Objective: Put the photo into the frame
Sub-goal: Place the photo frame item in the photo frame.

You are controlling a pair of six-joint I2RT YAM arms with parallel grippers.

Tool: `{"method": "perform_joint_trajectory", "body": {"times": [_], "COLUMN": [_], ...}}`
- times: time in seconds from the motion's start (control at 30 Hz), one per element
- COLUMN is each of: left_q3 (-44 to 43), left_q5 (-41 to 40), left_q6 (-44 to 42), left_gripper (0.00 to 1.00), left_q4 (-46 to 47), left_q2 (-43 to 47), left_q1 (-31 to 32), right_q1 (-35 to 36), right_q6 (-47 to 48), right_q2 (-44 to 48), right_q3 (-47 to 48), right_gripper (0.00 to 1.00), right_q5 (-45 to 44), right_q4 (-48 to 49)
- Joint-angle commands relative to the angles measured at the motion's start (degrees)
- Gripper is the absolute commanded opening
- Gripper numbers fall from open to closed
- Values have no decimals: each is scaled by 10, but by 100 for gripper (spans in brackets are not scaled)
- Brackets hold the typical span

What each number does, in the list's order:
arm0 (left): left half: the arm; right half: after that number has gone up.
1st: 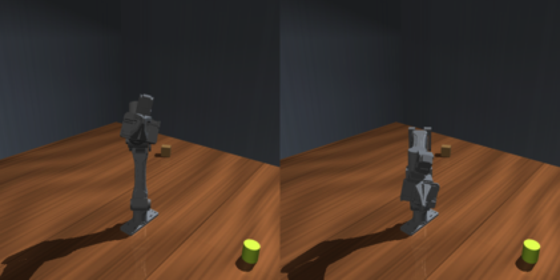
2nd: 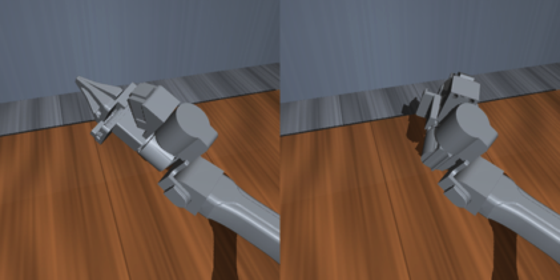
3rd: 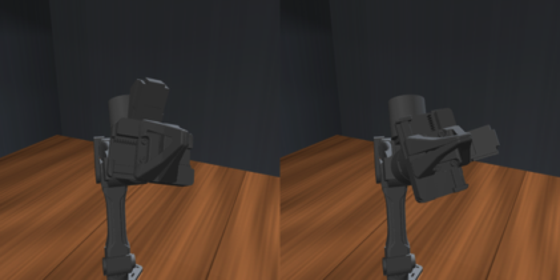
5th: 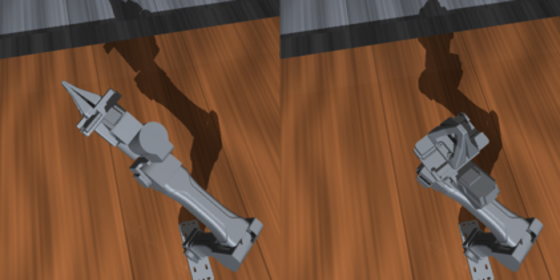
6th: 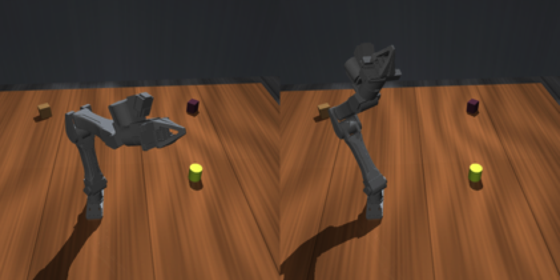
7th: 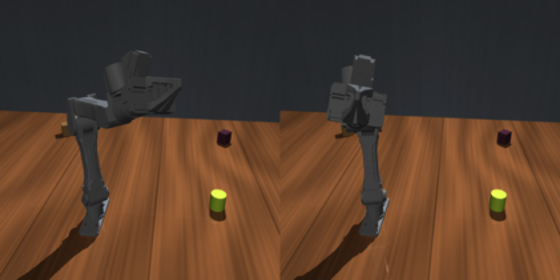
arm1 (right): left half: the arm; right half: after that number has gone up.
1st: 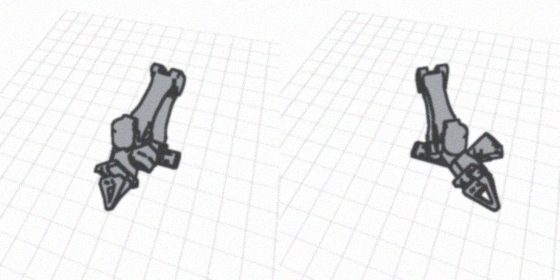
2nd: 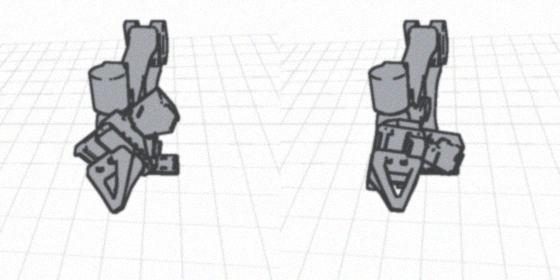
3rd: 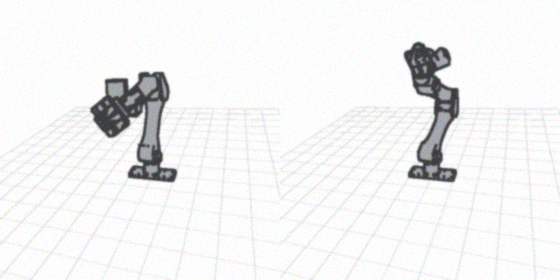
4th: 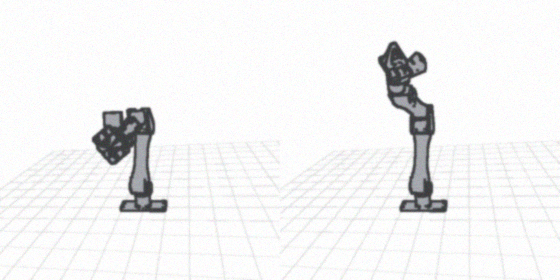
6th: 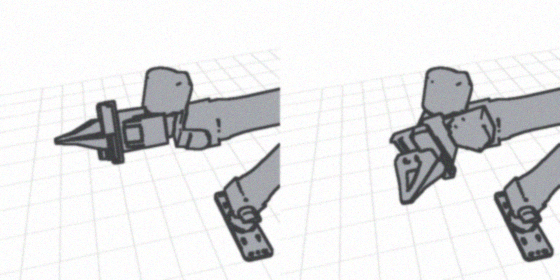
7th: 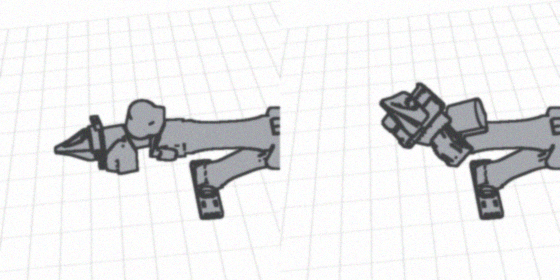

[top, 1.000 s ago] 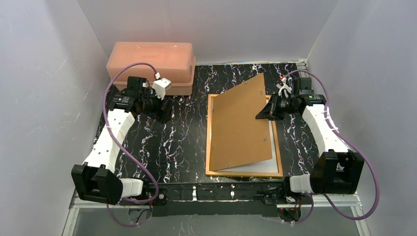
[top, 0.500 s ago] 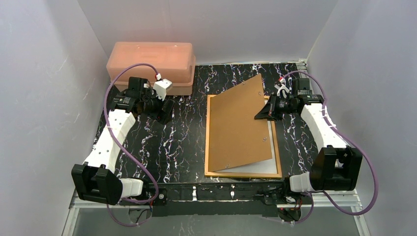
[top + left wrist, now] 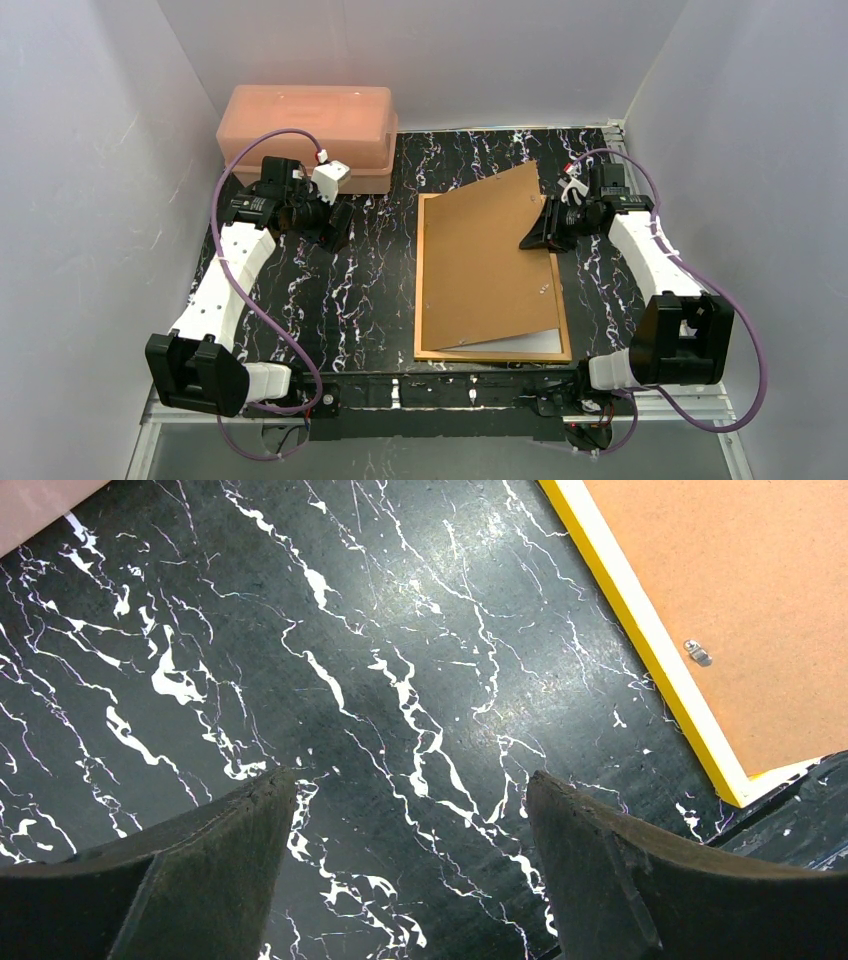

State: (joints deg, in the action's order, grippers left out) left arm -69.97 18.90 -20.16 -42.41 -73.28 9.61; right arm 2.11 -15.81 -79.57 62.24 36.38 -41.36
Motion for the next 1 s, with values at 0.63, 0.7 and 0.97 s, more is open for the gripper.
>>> {"method": "perform_joint_trajectory", "body": {"times": [0.63,0.7,0.97], "left_q3": [19,21,26], "left_q5": [-3,-5,-3], "left_q6": [-8,-8,-8], "left_gripper": [84,84,84], "left_q4": [-7,-7,-8], "left_q2": [30,31,31], "left_q1": [3,3,3], "right_q1": [77,79,97], "right_q6": [20,16,15], "right_q2": [-41,-45,-56], "right_q3": [37,37,42], "right_gripper": [81,83,95], "right_q5": [-180,-187,-231], "right_q4": [-27,-24,-31]}}
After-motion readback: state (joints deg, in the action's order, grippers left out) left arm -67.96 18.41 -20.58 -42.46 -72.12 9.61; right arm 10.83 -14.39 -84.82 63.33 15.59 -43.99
